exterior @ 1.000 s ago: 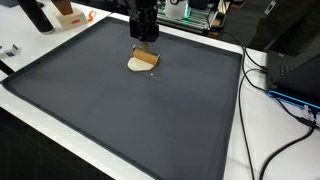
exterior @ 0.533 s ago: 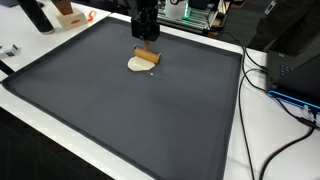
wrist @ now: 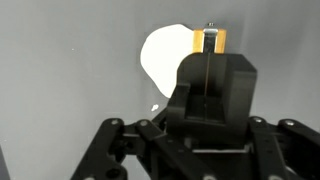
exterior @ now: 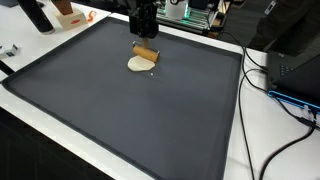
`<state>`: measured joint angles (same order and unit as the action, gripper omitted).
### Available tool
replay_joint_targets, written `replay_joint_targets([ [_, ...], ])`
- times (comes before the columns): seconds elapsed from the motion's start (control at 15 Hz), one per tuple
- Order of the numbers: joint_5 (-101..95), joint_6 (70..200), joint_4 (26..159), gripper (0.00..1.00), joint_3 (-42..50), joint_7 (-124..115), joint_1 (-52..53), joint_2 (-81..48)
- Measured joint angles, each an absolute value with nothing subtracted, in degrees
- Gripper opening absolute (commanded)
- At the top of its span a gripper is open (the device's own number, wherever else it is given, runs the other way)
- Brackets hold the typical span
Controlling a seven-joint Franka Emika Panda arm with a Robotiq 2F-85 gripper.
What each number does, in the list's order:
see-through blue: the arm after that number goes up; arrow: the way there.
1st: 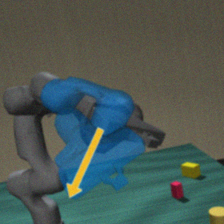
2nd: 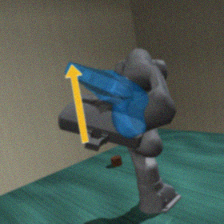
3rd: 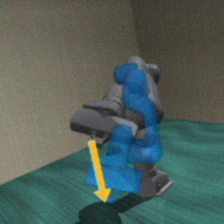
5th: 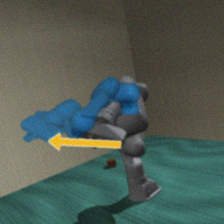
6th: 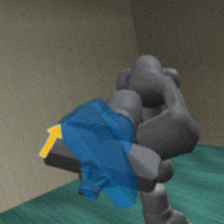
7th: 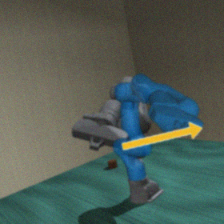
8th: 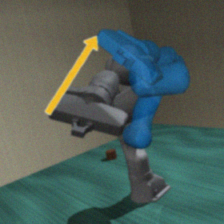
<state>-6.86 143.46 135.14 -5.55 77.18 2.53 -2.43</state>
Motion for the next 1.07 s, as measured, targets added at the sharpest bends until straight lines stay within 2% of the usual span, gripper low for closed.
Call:
replay_joint_targets([
  [0.4, -6.69, 140.53, 135.85, 0.23, -4.94, 70.04, 2.53, 3.35],
  [1.07, -5.57, 126.86, 132.43, 0.23, -3.5, 42.47, 2.53, 10.28],
])
